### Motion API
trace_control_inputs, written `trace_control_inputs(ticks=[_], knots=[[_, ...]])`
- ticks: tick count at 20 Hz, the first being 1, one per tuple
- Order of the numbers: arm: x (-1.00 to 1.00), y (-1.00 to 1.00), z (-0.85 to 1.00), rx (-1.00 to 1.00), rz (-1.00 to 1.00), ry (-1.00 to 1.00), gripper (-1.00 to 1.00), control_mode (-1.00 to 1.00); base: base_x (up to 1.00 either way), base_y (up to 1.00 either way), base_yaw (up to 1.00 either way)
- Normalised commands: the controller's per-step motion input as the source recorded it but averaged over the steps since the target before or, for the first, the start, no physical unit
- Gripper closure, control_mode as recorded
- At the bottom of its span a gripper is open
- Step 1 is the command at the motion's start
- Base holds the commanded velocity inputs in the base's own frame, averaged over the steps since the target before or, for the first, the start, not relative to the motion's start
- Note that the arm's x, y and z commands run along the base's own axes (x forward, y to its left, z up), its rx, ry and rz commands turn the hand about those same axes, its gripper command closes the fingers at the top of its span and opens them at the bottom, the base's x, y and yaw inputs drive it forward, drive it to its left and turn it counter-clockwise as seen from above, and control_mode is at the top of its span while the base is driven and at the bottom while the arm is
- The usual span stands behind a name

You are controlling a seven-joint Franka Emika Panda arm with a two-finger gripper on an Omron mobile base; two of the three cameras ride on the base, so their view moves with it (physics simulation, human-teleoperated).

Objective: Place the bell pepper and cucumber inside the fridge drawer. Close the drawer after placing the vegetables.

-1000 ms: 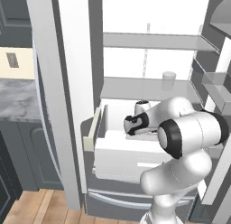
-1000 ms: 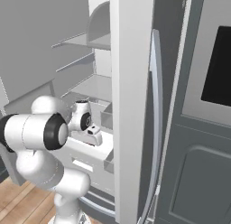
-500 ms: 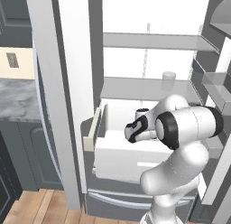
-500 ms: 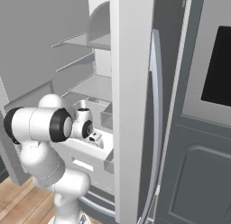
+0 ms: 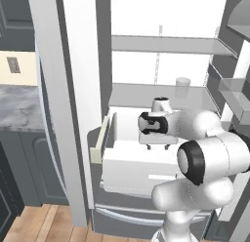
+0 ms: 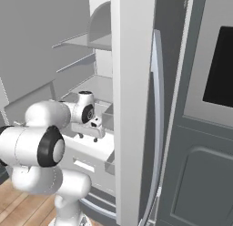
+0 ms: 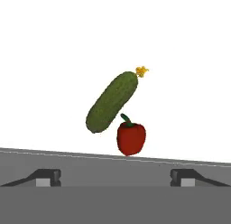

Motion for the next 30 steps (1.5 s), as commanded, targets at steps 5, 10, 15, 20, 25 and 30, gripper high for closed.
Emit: trace_control_inputs(ticks=[5,10,15,20,25,30], knots=[[-0.41,0.19,1.00,0.00,0.00,-0.26,-1.00,-1.00,0.00,0.00,0.00],[-0.83,0.51,0.78,-0.02,0.00,-0.28,-1.00,-1.00,0.00,0.00,0.00],[-0.99,0.80,0.28,-0.13,0.04,-0.22,-1.00,-1.00,0.00,0.00,0.00],[-0.61,0.57,-0.03,-0.16,0.13,-0.09,-1.00,-1.00,0.00,0.00,0.00],[0.29,0.30,-0.48,-0.10,0.11,0.04,-1.00,-1.00,0.00,0.00,0.00],[0.39,-0.04,-0.37,-0.03,0.07,0.09,-1.00,-1.00,0.00,0.00,0.00]])
